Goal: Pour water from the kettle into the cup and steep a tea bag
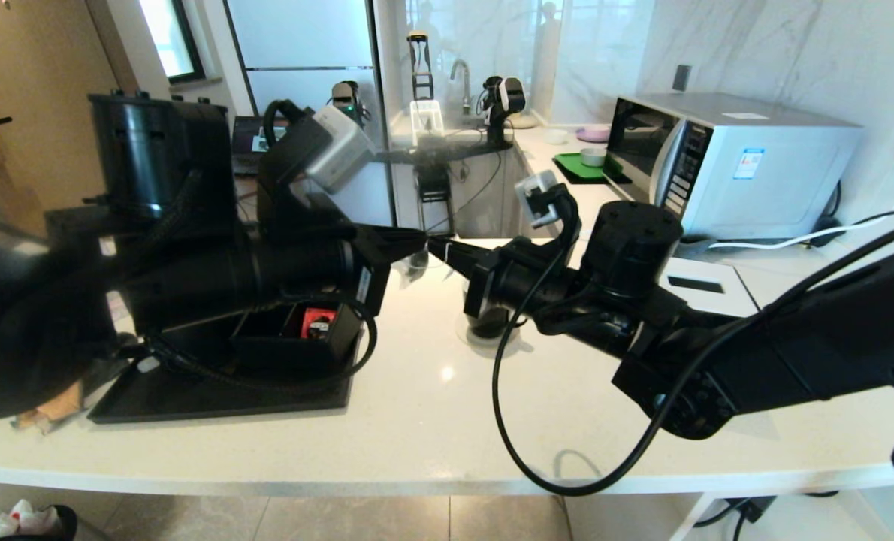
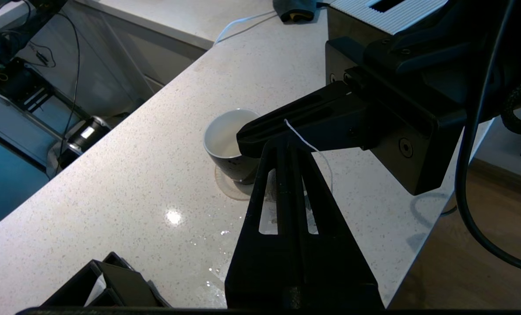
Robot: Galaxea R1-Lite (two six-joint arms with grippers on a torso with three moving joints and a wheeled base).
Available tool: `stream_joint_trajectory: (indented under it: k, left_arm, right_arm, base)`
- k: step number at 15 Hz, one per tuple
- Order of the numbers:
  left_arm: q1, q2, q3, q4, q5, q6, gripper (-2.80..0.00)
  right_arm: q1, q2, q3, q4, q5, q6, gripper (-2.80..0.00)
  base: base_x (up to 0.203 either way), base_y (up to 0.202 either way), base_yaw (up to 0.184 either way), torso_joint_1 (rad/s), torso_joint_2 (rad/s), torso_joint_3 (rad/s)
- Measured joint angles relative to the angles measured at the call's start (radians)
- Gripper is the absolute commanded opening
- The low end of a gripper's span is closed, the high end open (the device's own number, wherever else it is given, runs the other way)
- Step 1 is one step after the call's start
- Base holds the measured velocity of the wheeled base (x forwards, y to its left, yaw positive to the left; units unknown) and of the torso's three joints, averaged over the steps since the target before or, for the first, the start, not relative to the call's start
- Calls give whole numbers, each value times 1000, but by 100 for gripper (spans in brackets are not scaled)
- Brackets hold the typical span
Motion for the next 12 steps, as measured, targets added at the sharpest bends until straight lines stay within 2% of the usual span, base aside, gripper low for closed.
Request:
stream_joint_trajectory:
  k: [12]
  left_arm:
    - [3, -13, 54, 0, 0, 1, -280]
  right_arm:
    - [0, 0, 4, 0, -2, 0, -280]
  base:
    - [0, 0, 0, 0, 0, 0]
